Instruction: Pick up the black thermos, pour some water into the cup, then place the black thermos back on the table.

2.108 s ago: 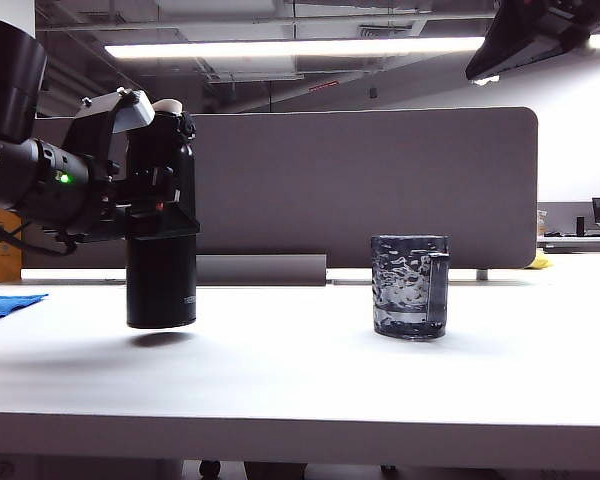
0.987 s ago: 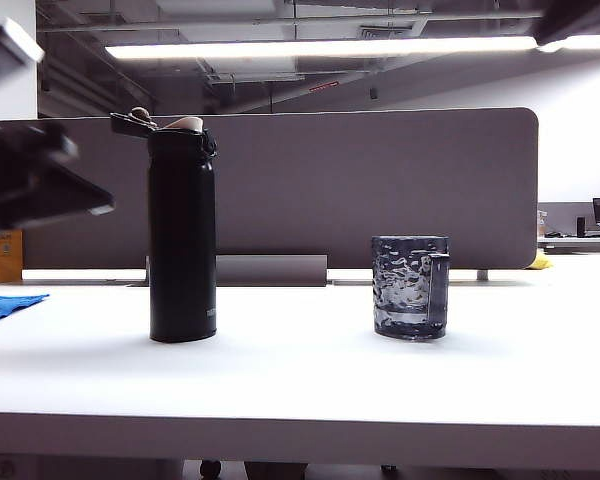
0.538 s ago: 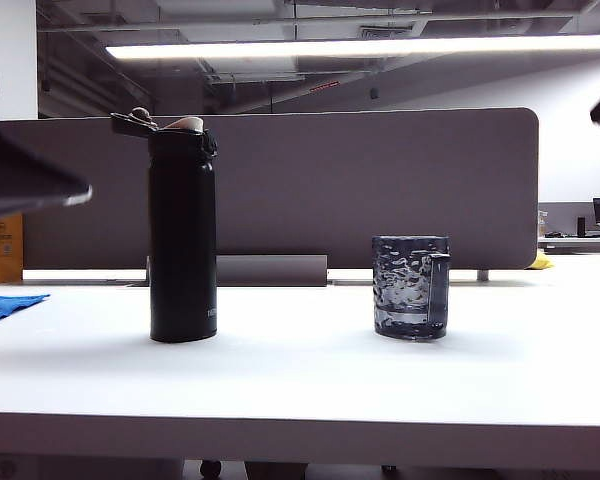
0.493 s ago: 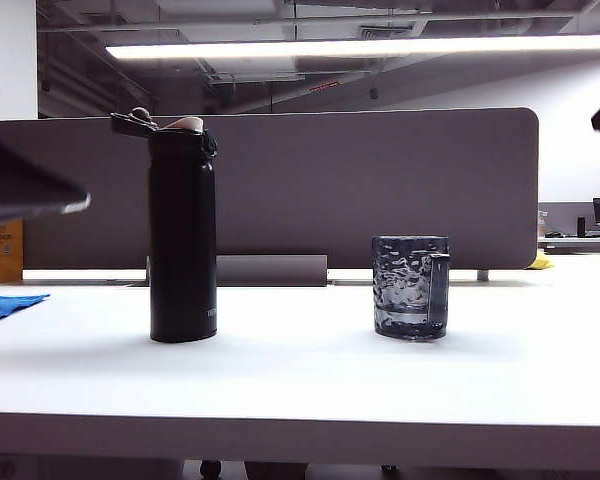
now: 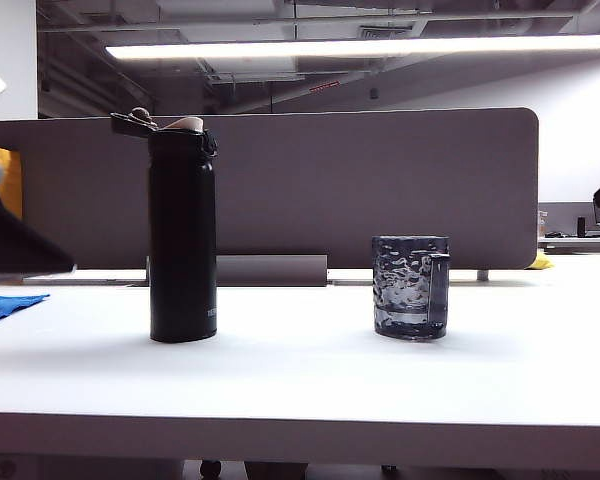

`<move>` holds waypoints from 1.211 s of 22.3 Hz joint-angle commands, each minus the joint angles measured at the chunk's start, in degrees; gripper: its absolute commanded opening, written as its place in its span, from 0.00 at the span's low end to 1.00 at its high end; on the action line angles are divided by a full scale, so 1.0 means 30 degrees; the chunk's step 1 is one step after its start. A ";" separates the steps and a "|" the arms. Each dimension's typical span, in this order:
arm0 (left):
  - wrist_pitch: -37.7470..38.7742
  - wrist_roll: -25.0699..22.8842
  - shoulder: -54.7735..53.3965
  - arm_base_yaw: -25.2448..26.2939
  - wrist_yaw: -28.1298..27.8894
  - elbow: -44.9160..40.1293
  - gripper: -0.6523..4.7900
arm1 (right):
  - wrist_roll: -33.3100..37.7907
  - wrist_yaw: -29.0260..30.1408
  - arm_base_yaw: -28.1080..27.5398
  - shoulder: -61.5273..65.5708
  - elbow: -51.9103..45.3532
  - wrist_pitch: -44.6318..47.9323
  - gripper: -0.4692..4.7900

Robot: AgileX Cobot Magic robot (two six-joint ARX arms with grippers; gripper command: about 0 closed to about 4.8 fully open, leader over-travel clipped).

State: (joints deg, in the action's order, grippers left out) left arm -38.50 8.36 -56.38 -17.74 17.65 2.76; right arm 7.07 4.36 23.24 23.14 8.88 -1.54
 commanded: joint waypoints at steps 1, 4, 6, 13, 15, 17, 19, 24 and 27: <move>0.0080 -0.0729 0.0058 -0.0007 -0.1851 0.0022 0.11 | 0.0102 0.0087 0.0036 -0.0576 -0.0976 0.2543 0.09; 0.0197 -0.0940 0.0051 -0.0007 -0.1865 0.0007 0.11 | 0.0160 0.0240 0.0036 -0.1078 -0.1749 0.2645 0.09; 0.0925 -0.0918 0.0051 -0.0007 -0.1800 0.0007 0.11 | 0.0233 0.0430 0.0036 -0.1362 -0.2229 0.2543 0.09; 0.4590 -0.0787 0.0058 -0.0007 -0.1872 0.0029 0.11 | 0.0503 0.0568 0.0029 -0.1821 -0.2900 0.1661 0.09; 0.4466 -0.0787 0.0051 -0.0007 -0.2040 0.0022 0.11 | 0.0510 0.0568 0.0029 -0.1821 -0.2900 0.1588 0.09; 0.4495 -0.0787 0.0051 -0.0007 -0.2018 0.0022 0.11 | 0.0510 0.0554 0.0029 -0.1821 -0.2900 0.1683 0.09; 0.4750 -0.0809 0.0080 -0.0015 -0.2084 0.0036 0.11 | 0.0510 0.0503 0.0029 -0.1821 -0.2900 0.1698 0.09; 0.6761 -0.0729 0.4240 -0.0226 -0.2208 -0.0270 0.11 | 0.0510 0.0670 0.0036 -0.1865 -0.2900 0.1596 0.09; 0.7424 -0.0780 0.7169 -0.0138 -0.2310 -0.0372 0.11 | 0.0503 0.0219 0.0022 -0.2033 -0.2900 0.1625 0.09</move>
State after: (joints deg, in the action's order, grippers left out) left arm -17.34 6.02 -37.54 -18.17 10.70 1.67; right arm 8.34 5.65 23.24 17.21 0.47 2.31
